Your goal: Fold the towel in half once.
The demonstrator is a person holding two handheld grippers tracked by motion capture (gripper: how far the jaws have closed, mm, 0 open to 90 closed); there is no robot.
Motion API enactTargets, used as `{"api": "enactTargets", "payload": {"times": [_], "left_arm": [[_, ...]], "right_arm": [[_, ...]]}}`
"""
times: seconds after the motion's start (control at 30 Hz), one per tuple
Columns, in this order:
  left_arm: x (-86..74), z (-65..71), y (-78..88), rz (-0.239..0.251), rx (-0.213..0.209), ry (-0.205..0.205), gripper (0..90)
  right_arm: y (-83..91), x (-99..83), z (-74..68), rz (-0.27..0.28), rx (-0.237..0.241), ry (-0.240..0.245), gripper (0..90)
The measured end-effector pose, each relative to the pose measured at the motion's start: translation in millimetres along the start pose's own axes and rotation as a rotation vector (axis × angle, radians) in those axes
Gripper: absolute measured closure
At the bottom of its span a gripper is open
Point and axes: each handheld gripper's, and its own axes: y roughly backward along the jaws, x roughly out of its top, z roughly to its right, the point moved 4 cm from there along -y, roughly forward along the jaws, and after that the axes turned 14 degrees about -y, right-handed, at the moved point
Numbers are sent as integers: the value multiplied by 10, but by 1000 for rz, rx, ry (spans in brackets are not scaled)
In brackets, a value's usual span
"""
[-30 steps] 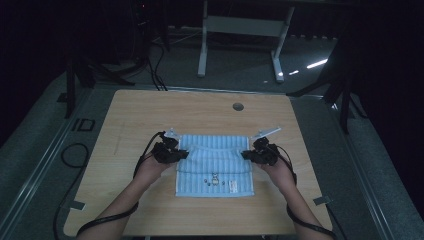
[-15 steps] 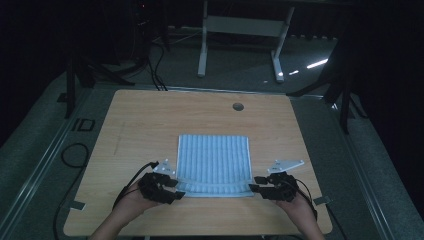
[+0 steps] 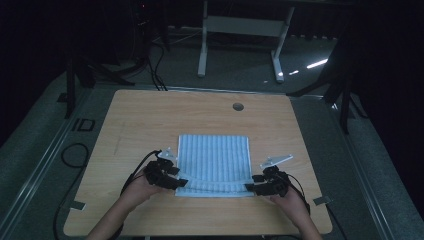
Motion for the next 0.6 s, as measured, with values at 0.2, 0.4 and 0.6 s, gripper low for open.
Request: {"api": "enactTargets", "payload": {"times": [0.2,0.4,0.6], "left_arm": [[1,7,-155,-58,-8,-18,483],[-17,19,-143,-38,27,-35,801],[6,99,74,52,40,-52,818]], "right_arm": [[-77,72,0,-19,0,28,662],[-46,103,-68,-12,1,63,818],[62,95,-102,15,8,67,823]]}}
